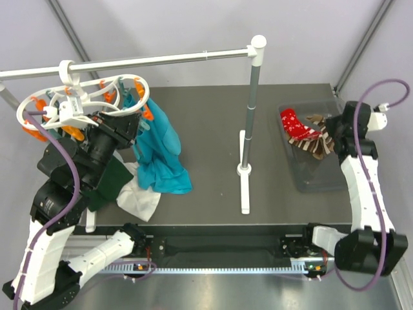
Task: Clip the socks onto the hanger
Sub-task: Pick up the sock from the bin.
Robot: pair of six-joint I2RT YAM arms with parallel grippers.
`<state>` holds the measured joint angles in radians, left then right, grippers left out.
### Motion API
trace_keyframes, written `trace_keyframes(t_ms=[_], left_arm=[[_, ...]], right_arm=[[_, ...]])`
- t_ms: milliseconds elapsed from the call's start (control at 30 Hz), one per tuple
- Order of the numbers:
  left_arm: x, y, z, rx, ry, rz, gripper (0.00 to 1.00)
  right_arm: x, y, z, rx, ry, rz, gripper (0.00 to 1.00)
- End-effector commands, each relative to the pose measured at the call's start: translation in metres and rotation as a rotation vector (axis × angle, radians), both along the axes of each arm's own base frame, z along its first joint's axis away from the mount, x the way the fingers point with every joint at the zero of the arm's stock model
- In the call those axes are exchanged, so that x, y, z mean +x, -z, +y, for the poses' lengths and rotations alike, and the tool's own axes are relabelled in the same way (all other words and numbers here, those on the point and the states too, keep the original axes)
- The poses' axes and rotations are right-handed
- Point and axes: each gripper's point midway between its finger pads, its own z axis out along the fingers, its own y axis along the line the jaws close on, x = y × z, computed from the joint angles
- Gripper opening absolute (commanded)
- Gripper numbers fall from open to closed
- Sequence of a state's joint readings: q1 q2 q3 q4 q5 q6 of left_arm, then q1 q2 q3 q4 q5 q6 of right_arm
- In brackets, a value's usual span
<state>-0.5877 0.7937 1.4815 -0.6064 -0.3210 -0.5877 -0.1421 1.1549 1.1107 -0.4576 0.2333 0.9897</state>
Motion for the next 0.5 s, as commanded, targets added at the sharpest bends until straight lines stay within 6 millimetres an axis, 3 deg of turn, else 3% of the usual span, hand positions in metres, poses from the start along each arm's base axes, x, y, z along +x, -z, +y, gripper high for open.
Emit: trace_keyframes(t_ms=[0,133,233,267,300,333,367,433,467], left_arm=[[-0.002,0.004,0.005,0.028,-0.012,0.017,0.0],[-0.001,0.006,0.003,0.025,-0.01,0.022,0.0],[0.001,0.009,0.002,0.023,-0.012,0.03,0.0],[0.0,0.01,0.003,0.024,-0.014,0.032,0.0],[0.0,0.01,0.003,0.022,-0.015,0.031,0.0],[0.0,0.01,0.003,0.019,-0.013,0.033,0.0],[0.0,0.01,0.003,0.019,-0.013,0.032,0.0],[0.0,0.011,0.004,0.014,-0.016,0.036,0.0],[-0.003,0.008,0.006,0.007,-0.019,0.029,0.0]], right_arm=[[-0.018,-0.018,-0.006,0.144,0.145,-0.14,0.0],[-0.034,-0.027,-0.021,0.141,0.258,-0.207,0.0],[-0.027,-0.023,-0.027,0.125,0.28,-0.216,0.0],[-0.017,-0.01,-0.027,0.129,0.273,-0.178,0.0],[-0.008,-0.01,-0.025,0.132,0.255,-0.186,0.0],[0.004,-0.004,-0.016,0.151,0.198,-0.175,0.0],[0.02,0.017,-0.011,0.165,0.163,-0.125,0.0],[0.049,0.022,0.01,0.221,0.025,-0.144,0.0],[0.063,0.048,0.018,0.23,-0.01,-0.085,0.0]])
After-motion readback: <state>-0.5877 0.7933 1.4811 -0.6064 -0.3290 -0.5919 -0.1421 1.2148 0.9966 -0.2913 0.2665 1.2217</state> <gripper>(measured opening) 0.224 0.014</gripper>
